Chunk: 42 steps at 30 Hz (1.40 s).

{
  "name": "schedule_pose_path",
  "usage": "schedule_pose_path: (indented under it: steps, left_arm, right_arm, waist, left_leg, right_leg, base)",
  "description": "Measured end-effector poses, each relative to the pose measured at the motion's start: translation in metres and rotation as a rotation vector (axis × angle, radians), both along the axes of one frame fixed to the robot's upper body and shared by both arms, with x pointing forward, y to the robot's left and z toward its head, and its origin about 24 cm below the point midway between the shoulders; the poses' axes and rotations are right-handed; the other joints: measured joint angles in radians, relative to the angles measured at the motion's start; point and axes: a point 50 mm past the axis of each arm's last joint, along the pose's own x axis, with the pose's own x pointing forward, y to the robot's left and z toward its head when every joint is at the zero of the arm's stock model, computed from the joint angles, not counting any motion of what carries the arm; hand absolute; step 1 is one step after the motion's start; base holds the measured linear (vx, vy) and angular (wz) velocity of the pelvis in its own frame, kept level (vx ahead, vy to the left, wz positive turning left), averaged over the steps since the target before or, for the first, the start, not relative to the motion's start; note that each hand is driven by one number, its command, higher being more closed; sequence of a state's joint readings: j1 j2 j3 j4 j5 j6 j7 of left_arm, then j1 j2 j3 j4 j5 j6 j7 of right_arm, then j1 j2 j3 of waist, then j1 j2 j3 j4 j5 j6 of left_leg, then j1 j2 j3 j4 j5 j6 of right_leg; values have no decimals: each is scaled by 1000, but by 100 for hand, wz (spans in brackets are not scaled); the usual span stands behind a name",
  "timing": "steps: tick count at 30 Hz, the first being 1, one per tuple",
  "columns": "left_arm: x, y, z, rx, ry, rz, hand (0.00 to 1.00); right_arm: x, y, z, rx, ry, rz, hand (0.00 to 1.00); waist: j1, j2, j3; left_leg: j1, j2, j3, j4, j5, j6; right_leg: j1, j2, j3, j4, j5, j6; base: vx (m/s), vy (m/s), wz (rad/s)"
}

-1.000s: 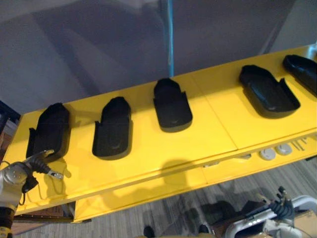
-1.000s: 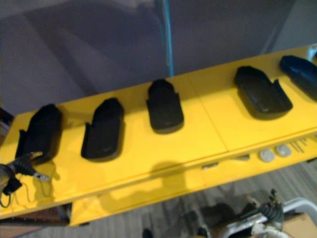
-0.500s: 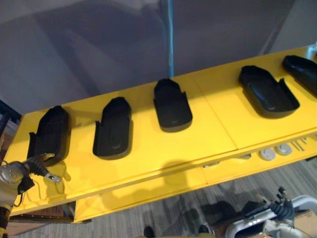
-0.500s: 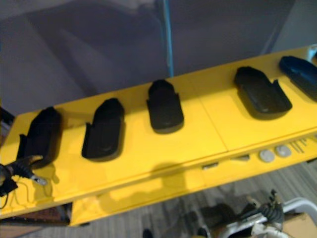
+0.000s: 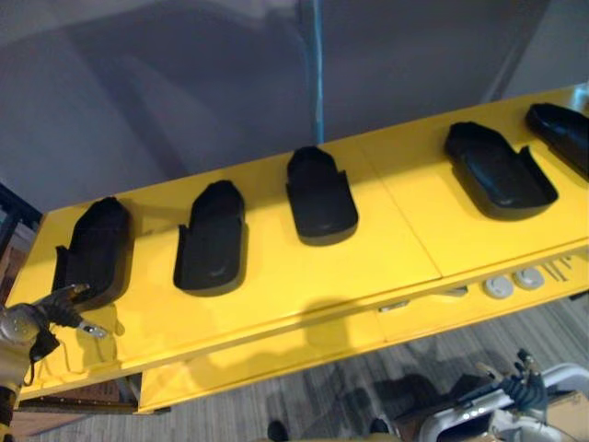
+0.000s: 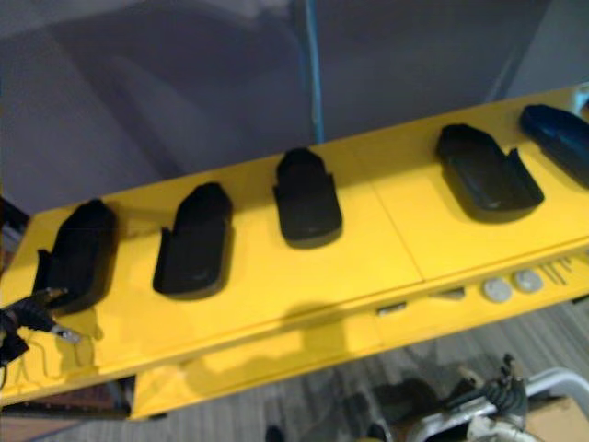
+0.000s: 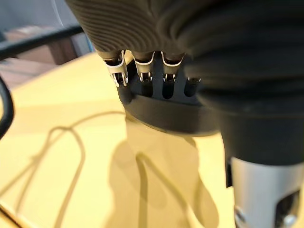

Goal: Walk over and take plastic housings, then place them on the shelf

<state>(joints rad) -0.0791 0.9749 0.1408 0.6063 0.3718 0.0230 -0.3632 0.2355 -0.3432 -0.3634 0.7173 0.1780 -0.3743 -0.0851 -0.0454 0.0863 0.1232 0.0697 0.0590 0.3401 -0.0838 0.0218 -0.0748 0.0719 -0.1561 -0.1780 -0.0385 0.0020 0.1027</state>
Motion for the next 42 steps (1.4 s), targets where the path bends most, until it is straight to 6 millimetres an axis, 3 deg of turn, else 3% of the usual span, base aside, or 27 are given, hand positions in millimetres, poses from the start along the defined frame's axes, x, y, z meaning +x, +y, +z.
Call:
schedule_pose_path:
  steps: [8, 11, 16, 19, 22, 26, 30, 32, 33, 38, 42]
  left_arm:
    - [5, 3, 11, 126, -208, 40, 0]
    - [14, -4, 28, 180, -442, 51, 0]
    - [29, -50, 84, 73, -1088, -3, 0]
    - [18, -77, 108, -37, -1412, -20, 0]
    - [1, -90, 110, -85, -1587, 2, 0]
    - [-22, -95, 103, -98, -1745, 109, 0]
    - [-62, -79, 96, 16, -1904, 352, 0]
    - [-73, -70, 89, 83, -1903, 459, 0]
    - [-85, -61, 80, 139, -1879, 552, 0]
    - [-101, -32, 37, 187, -1654, 787, 0]
    - [-122, -13, -23, 83, -1364, 1006, 0]
  right_arm:
    - [-2, 1, -2, 6, 7, -8, 0]
    - [-5, 5, -6, 19, 1, -21, 0]
    - [-5, 27, -13, 38, -48, -79, 0]
    - [-9, 33, -12, 17, -82, -145, 0]
    - [-10, 35, -12, 11, -89, -176, 0]
    - [-13, 41, -16, 9, -67, -180, 0]
    - [-15, 51, -23, 32, -35, -193, 0]
    - [-16, 52, -25, 41, -14, -197, 0]
    - [-20, 52, -28, 47, 10, -208, 0]
    - [-29, 51, -37, 90, 67, -272, 0]
    - [-31, 50, -42, 144, 68, -344, 0]
  waist:
    - [0, -5, -3]
    - [3, -12, -7]
    - [8, -29, -17]
    - [8, -28, -41]
    - [9, -25, -62]
    - [31, -29, -78]
    - [43, -44, -91]
    - [57, -49, -93]
    - [59, -56, -94]
    - [85, -74, -101]
    - [89, -90, -99]
  left_leg:
    - [0, 0, 0, 0, 0, 0]
    - [0, 0, 0, 0, 0, 0]
    - [0, 0, -3, 0, 2, 0]
    - [-1, 0, -3, -1, 2, 1]
    - [1, 4, -3, -1, 3, 0]
    - [18, 9, -7, -5, 3, -2]
    - [18, 8, -31, -6, 12, -2]
    - [17, 7, -39, -6, 12, -2]
    - [10, 3, -58, -6, 17, -1]
    - [1, -2, -88, -6, 22, -2]
    - [3, -2, -95, -6, 20, 1]
  right_leg:
    - [0, 0, 0, 0, 0, 0]
    - [1, 0, 0, 0, 0, 0]
    - [3, 0, -2, 0, 0, 0]
    - [4, 0, 2, 0, 0, 0]
    - [6, 2, 3, 1, 0, 0]
    - [24, 6, -1, 2, -1, -3]
    - [33, 6, -19, 11, -9, -14]
    - [35, 4, -30, 11, -10, -14]
    - [39, 1, -50, 11, -12, -12]
    - [59, -3, -92, 5, -15, -11]
    - [70, -1, -101, -7, -15, -11]
  base:
    - [0, 0, 0]
    - [0, 0, 0]
    - [0, 0, 0]
    - [24, 3, 0]
    - [0, 0, 0]
    - [-20, -7, 1]
    - [-54, -11, 14]
    - [-57, -7, 16]
    - [-59, -3, 32]
    - [-37, -1, 26]
    - [-3, -3, 5]
